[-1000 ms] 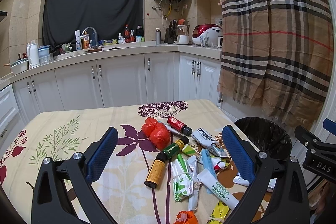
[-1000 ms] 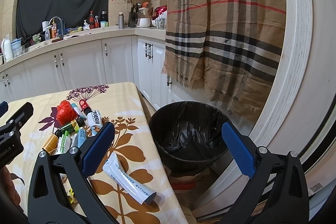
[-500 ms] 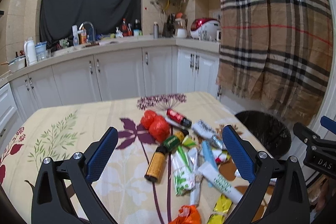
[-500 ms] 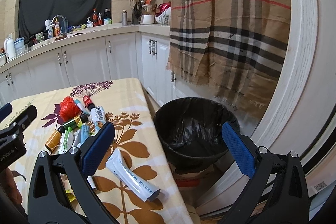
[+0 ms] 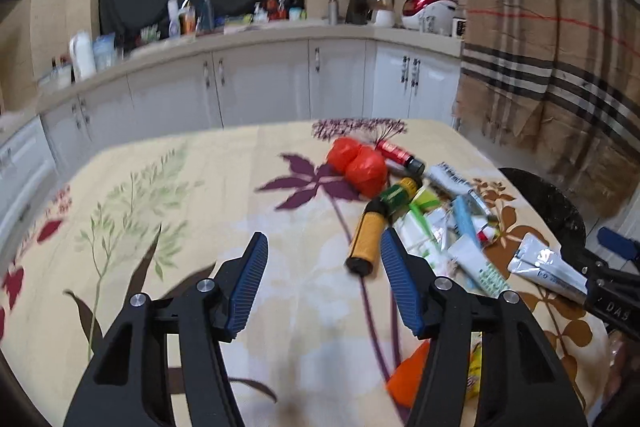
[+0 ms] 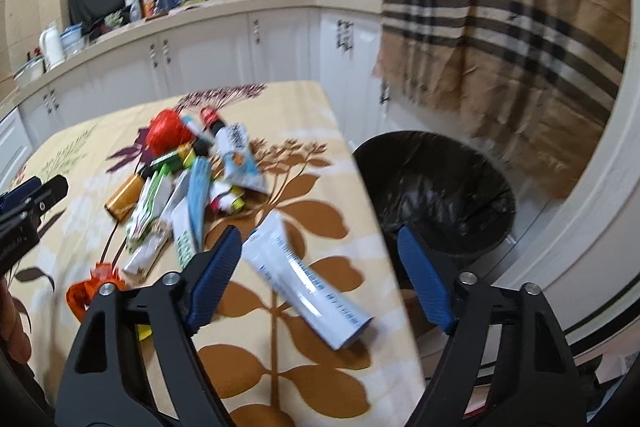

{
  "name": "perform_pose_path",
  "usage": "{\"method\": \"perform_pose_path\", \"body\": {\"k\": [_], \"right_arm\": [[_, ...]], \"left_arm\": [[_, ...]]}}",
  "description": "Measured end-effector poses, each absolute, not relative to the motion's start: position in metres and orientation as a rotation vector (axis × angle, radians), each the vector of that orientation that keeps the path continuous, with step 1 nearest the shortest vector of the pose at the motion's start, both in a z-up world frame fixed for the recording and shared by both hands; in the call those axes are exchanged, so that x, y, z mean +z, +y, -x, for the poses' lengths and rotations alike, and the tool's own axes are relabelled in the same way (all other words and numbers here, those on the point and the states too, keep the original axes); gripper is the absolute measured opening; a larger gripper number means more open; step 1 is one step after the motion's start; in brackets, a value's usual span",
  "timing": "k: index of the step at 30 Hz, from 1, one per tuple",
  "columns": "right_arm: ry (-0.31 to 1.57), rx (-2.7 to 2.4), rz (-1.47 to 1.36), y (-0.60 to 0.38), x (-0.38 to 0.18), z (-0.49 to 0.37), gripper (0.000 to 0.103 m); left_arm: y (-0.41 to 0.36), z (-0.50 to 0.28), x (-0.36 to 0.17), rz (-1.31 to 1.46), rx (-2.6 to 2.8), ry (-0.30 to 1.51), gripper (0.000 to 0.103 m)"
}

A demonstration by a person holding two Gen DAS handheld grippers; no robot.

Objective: Collect trash
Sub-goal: 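Grasp the white toothpaste tube with the right gripper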

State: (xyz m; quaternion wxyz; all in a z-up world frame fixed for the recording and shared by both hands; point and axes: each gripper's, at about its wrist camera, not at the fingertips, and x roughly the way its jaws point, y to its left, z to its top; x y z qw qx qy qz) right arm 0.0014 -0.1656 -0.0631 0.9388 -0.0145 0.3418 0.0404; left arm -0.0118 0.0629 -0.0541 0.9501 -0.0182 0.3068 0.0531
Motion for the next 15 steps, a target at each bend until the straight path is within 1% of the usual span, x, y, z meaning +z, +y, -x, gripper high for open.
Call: {"method": "perform_pose_path", "body": {"k": [1, 5, 8, 10, 11, 12, 14, 15], "right_arm": [[0.707, 0.093, 0.035, -0.164, -0.065, -0.002, 0.069], [0.754, 0.129, 0.06, -0.158, -0.076, -0.006, 0.061], [0.788, 0.156, 0.076, -0.153, -0.085, -0.006, 0.051], [0.801, 0.17, 0.081, -0.151, -0.09, -0.005, 0.038], [0.806, 0.176, 0.083, -0.149, -0.092, -0.005, 0.036], [0.806, 0.178, 0.09, -0.148, -0.093, -0.004, 0.03], [0.8, 0.189, 0.101, -0.146, -0.093, -0.002, 0.027], [0.797, 0.194, 0.097, -0.146, -0.093, -0.001, 0.021]], "left_arm": [[0.066, 0.013, -0.055, 0.036, 0.114, 0.625, 0.058], [0.073, 0.02, -0.059, 0.033, 0.112, 0.642, 0.058], [0.073, 0.025, -0.063, 0.032, 0.104, 0.655, 0.058], [0.07, 0.025, -0.065, 0.03, 0.097, 0.661, 0.058], [0.069, 0.026, -0.066, 0.03, 0.095, 0.664, 0.058], [0.069, 0.026, -0.067, 0.03, 0.095, 0.667, 0.058], [0.069, 0.027, -0.069, 0.035, 0.091, 0.676, 0.058], [0.068, 0.028, -0.069, 0.037, 0.089, 0.678, 0.058]]}}
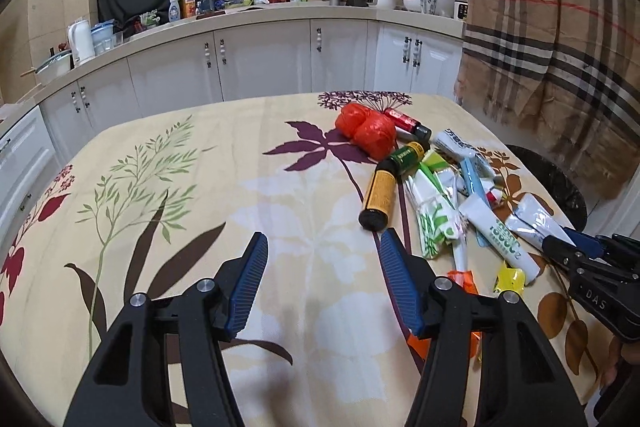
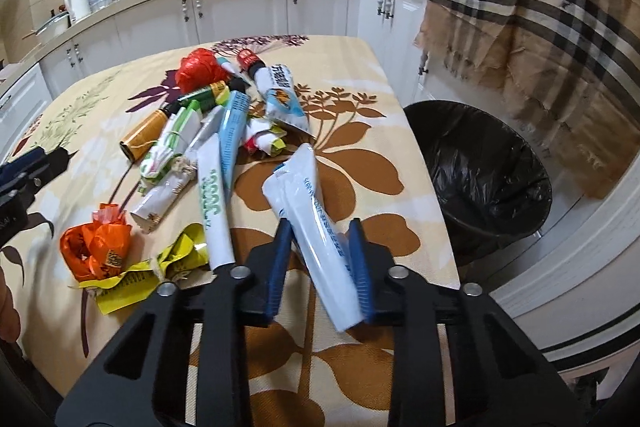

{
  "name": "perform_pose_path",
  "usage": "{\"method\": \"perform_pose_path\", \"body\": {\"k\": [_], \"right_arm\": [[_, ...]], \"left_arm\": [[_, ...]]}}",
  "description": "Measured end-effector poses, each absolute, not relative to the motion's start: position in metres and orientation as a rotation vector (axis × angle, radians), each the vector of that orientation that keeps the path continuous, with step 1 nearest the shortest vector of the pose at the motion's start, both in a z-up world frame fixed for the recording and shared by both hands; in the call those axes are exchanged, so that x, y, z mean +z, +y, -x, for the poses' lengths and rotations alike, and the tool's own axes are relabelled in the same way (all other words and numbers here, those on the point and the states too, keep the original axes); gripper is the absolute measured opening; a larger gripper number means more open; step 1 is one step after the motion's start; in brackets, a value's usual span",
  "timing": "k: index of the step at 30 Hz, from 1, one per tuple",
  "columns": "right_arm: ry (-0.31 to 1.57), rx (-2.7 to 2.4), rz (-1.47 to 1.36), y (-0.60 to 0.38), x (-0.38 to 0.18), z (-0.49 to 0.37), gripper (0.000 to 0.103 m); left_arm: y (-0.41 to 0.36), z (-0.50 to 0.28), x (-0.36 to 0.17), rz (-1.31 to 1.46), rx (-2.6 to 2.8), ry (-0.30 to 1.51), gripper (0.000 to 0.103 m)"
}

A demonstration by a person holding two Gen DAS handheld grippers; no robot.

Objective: Collect trash
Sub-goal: 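Grasp the white toothpaste tube with the right gripper, then grasp the orange plastic bag with the left gripper while the right gripper holds the tube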

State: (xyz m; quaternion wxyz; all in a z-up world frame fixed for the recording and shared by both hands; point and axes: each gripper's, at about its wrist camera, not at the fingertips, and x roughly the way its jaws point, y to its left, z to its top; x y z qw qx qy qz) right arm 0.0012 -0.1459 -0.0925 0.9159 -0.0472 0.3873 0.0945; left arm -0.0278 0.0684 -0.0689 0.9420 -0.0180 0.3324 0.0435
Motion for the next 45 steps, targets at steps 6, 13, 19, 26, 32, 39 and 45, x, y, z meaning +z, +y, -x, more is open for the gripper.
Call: {"method": "perform_pose_path", "body": {"k": [6, 13, 19, 26, 32, 39, 45], "right_arm": [[0.767, 0.204, 0.052, -0.152, -0.088, 0.006, 0.013], [0.717, 0.155, 0.077, -0.159, -0.08, 0.017, 0.012], [0.695, 0.13, 0.078, -0.166, -0.076, 0.025, 0.009], [0.681, 0.119, 0.067, -0.173, -0.075, 0.031, 0.009], [0.676, 0.117, 0.064, -0.173, -0.074, 0.032, 0.009], [0.676, 0.118, 0.065, -0.173, -0.074, 0.032, 0.009], [0.674, 0.119, 0.066, -0.171, -0.074, 0.033, 0.009]], "left_arm": [[0.06, 0.034, -0.064, 0.018, 0.067, 0.662, 0.058], [0.045, 0.042, -0.062, 0.004, 0.021, 0.667, 0.058], [0.032, 0.049, -0.064, 0.002, -0.034, 0.68, 0.045], [0.019, 0.055, -0.068, 0.003, -0.115, 0.695, 0.04], [0.011, 0.052, -0.078, -0.01, -0.148, 0.727, 0.036], [0.004, 0.054, -0.084, -0.048, -0.16, 0.731, 0.027], [0.005, 0.054, -0.084, -0.043, -0.162, 0.728, 0.024]]}}
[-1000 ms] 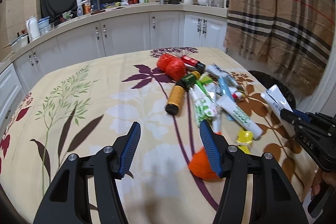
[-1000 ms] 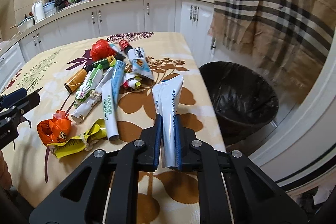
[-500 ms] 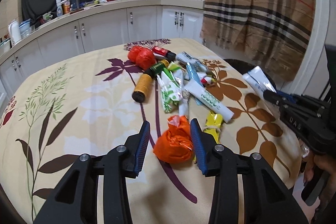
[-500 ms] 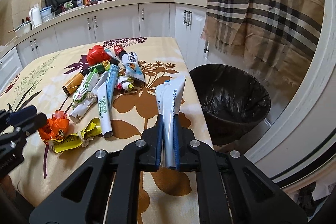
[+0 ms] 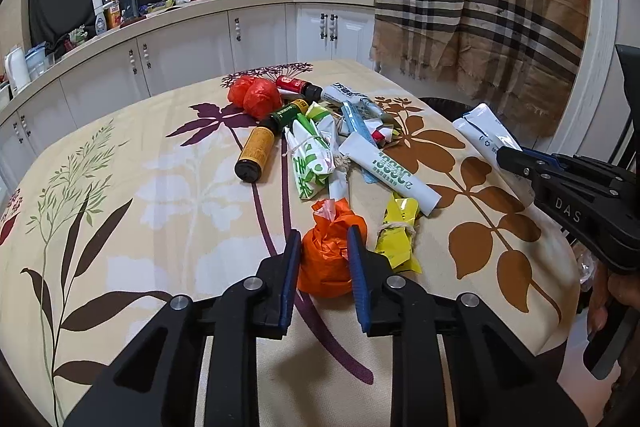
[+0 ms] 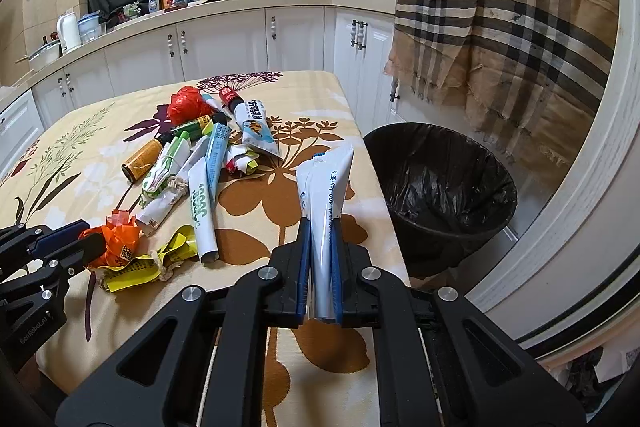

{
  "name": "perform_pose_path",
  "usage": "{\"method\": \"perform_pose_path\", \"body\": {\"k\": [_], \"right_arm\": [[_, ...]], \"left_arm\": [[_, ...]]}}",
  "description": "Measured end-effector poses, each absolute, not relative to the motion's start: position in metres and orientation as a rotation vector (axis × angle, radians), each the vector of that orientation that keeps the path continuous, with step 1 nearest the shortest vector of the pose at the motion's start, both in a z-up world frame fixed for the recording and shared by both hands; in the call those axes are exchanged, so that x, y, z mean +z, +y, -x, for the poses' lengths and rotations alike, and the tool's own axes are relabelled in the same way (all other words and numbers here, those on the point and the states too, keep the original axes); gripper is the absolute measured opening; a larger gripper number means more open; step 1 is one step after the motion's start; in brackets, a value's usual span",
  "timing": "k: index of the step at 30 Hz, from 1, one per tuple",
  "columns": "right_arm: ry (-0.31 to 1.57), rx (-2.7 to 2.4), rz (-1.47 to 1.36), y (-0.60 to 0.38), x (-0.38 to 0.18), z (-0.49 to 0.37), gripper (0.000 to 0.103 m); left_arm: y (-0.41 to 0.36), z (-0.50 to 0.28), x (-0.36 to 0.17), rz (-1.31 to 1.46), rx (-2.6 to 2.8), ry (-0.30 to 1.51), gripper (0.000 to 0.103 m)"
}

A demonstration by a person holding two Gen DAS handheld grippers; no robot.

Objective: Collect trash
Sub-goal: 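Grasp the orange plastic bag with the left gripper while the right gripper holds the tube, then carry both items over the bin and open both grippers to drop them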

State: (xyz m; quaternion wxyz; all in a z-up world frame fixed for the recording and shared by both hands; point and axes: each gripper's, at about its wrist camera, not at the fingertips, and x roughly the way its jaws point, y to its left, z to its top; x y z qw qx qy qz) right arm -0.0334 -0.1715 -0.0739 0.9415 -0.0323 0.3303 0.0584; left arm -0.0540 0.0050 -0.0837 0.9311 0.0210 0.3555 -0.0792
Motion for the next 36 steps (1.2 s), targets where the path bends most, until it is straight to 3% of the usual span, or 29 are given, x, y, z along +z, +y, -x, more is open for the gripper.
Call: {"method": "perform_pose_path", "body": {"k": [21, 36], "right_arm": [[0.632, 0.083, 0.057, -0.179, -0.061, 0.027, 0.009], [0.559, -0.089, 0.034, -0.239, -0.036, -0.055, 0.009]], "left_arm": [[0.008, 0.048, -0.048, -0.105, -0.05, 0.569, 0.023], [-0.082, -0.059, -0.014, -0.145, -0.191, 0.481, 0.023]]}}
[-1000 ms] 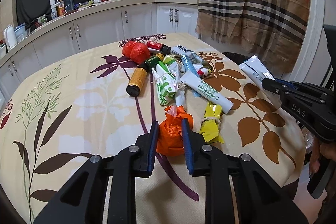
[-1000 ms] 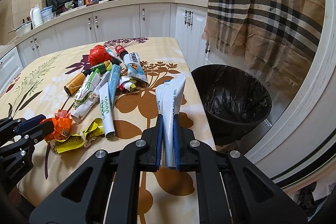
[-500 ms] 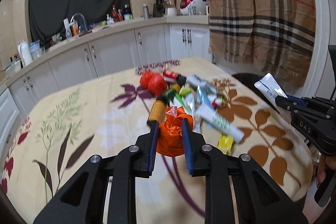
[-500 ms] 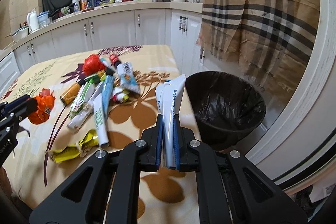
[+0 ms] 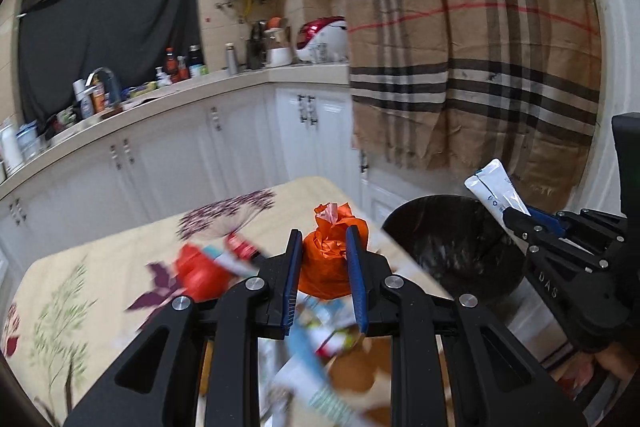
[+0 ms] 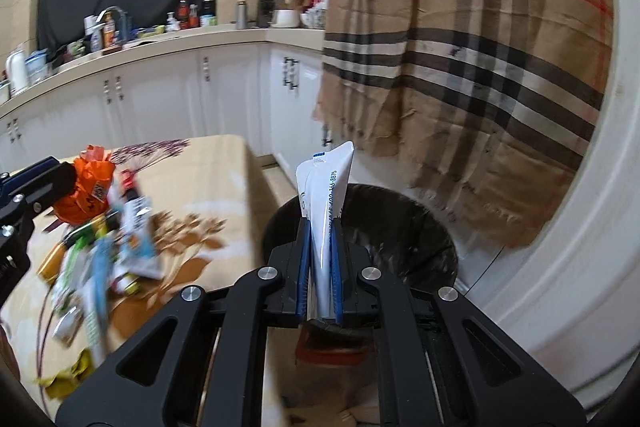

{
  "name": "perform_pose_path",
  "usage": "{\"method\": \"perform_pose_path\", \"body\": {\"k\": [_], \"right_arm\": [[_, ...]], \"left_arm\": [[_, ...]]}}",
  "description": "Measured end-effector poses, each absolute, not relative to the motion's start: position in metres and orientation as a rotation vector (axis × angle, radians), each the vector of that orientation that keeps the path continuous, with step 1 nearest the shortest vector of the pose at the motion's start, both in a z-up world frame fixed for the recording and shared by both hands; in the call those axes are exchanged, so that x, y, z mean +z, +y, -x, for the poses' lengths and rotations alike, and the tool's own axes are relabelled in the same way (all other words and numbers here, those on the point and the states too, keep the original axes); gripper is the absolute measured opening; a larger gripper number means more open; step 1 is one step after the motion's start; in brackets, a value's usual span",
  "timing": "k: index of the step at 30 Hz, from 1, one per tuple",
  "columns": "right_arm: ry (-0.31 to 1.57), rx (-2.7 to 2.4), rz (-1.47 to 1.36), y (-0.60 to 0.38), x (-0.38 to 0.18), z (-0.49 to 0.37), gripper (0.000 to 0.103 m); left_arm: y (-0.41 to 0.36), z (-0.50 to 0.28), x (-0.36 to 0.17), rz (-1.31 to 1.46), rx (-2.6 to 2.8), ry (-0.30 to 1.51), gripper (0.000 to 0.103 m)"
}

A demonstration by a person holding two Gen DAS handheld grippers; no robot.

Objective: Collect trash
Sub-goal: 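Carry both items over the bin and open both grippers to drop them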

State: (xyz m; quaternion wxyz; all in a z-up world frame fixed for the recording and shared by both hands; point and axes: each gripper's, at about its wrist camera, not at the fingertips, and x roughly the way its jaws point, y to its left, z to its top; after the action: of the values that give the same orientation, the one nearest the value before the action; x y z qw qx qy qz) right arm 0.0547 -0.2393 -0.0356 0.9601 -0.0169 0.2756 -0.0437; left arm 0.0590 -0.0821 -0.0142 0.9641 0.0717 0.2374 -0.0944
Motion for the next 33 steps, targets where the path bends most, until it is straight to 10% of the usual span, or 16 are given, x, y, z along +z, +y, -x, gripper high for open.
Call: {"method": "perform_pose_path", "body": {"k": [18, 22, 33], "right_arm": [[0.652, -0.216, -0.039, -0.313, -0.085, -0.146, 0.023], [0.66, -0.233, -0.047, -0.32, -0.092, -0.15, 0.032], [0.614, -0.193, -0.022, -0.299, -0.068, -0.116, 0.059]], "left_arm": [[-0.178, -0.177, -0.056, -0.255, -0.258, 0.627, 0.025], [-0.175, -0.184, -0.059, -0.229, -0.247, 0.642, 0.049], [-0.145, -0.156, -0.028, -0.169, -0.222, 0.592, 0.065]]}}
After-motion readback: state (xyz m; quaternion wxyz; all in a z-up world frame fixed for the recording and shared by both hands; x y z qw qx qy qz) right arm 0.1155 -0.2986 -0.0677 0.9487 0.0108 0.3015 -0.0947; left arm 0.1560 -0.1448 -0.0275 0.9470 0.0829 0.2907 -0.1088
